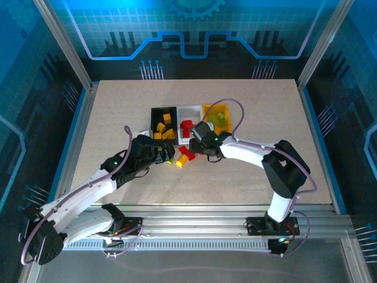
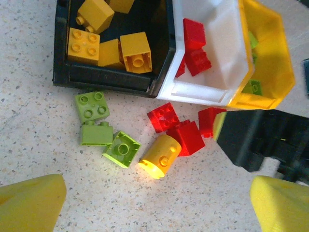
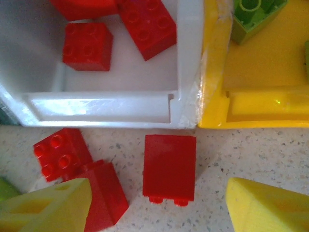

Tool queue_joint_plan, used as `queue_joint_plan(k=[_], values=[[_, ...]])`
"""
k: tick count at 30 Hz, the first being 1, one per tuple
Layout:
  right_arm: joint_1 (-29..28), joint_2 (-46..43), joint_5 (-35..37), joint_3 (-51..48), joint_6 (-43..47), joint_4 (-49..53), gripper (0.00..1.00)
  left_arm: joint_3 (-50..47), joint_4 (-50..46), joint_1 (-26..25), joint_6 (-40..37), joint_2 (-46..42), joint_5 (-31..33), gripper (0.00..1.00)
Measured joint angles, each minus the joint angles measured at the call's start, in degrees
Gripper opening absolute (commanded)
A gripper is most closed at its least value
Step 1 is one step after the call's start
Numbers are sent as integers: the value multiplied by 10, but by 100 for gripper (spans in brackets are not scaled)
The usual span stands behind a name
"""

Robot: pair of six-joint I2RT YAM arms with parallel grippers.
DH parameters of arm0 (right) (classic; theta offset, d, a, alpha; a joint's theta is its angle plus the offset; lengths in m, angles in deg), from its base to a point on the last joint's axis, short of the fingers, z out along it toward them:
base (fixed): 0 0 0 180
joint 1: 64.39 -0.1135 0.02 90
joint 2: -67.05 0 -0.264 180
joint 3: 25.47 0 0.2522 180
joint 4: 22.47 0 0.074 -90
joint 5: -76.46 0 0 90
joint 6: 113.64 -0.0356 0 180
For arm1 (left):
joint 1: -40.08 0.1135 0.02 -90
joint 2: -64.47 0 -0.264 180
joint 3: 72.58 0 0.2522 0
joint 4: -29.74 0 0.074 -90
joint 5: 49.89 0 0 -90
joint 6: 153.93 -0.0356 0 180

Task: Sort the legos into containers by color

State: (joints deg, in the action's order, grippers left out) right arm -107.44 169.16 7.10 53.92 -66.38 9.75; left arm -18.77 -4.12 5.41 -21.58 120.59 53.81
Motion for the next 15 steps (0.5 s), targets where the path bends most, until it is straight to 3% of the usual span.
queue_joint_plan(k=[4,15], values=[[0,35,11,16,-14,13,67,-4,-4,0,11,-19,0,99],[5,59,20,22,-32,16,37,-25,-12,0,17,-25,0,99]])
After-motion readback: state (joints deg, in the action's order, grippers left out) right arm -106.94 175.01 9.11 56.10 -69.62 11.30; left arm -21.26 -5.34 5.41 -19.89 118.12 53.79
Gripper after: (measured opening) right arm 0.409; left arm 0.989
